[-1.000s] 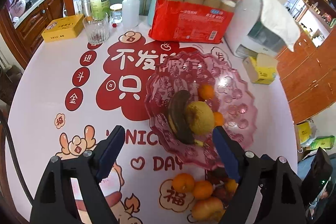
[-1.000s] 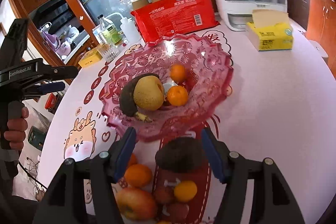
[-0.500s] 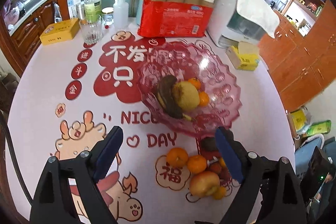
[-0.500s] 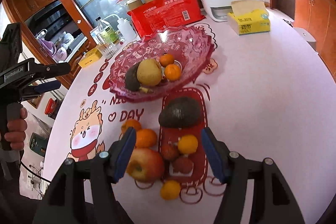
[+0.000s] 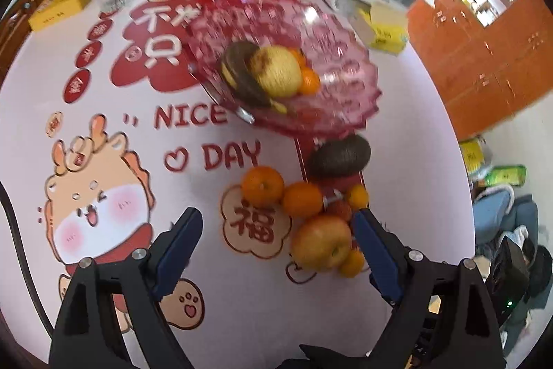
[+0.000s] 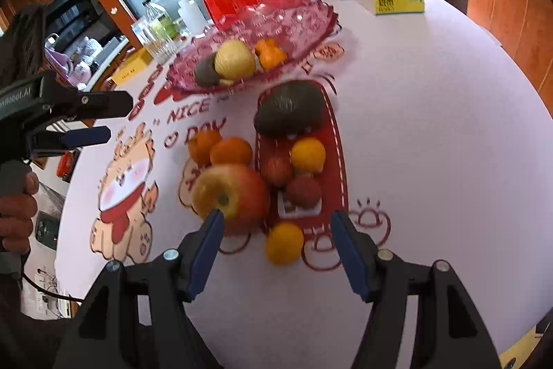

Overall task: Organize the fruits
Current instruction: 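Grasp the red apple with the left tool while the right tool grasps a small yellow orange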

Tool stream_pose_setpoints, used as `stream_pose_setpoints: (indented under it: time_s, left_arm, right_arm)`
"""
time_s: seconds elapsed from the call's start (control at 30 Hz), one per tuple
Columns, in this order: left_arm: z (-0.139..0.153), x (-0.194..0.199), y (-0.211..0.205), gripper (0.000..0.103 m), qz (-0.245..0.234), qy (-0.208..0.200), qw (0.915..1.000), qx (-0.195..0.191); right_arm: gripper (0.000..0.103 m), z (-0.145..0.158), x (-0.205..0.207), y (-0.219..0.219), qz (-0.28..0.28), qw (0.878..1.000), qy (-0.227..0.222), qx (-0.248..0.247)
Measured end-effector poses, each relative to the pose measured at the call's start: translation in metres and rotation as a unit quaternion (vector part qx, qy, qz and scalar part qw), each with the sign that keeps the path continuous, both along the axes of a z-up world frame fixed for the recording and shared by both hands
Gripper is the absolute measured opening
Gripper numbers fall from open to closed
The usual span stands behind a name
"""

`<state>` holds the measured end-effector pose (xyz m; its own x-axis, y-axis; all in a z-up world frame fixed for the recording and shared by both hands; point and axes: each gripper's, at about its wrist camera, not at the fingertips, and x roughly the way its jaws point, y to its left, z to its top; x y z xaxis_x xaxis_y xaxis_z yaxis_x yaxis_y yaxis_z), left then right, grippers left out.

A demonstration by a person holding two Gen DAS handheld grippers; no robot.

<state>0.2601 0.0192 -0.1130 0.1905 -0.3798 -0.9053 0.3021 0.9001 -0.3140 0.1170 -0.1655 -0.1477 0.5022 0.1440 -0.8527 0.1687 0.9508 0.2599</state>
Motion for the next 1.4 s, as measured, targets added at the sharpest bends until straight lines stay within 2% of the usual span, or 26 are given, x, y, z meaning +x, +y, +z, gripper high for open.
stream_pose_setpoints:
  time_s: [0.37, 0.6, 0.73, 0.83, 1.13, 1.23, 1.4]
  left_arm:
    - [-0.038, -0.019, -0.042, 0.088, -0.082, 0.066, 0.9943, 0.013]
    - [-0.054, -0.037, -0.069, 0.088, -0.13, 0.06, 0.9876, 0.064]
    - [-0.064, -0.043, -0.078, 0.088, -0.144, 0.064, 0.9841, 0.082]
    - [-0.07, -0.044, -0.085, 0.088, -0.151, 0.063, 0.9816, 0.097]
    - [-0.081, -0.039, -0.106, 0.088, -0.154, 0.068, 0.9792, 0.113]
    - [-0.083, -0.038, -0.109, 0.088, -0.154, 0.074, 0.9788, 0.113]
    - [-0.083, -0.032, -0.118, 0.075, -0.161, 0.075, 0.9772, 0.116]
  right_arm:
    - [0.064, -0.025, -0.016, 0.019, 0.001, 0.998, 0.022, -0.055]
    - [0.064, -0.03, -0.022, 0.041, 0.045, 0.992, -0.016, -0.113]
    - [0.063, -0.034, -0.023, 0.037, 0.041, 0.992, -0.032, -0.112]
    - [0.058, -0.04, -0.021, 0.034, 0.043, 0.992, -0.037, -0.108]
    - [0.051, -0.044, -0.01, 0.023, 0.049, 0.994, -0.036, -0.093]
    - [0.046, -0.047, -0.001, 0.019, 0.063, 0.995, -0.021, -0.072]
    - [0.034, -0.05, 0.015, 0.014, 0.076, 0.996, -0.001, -0.041]
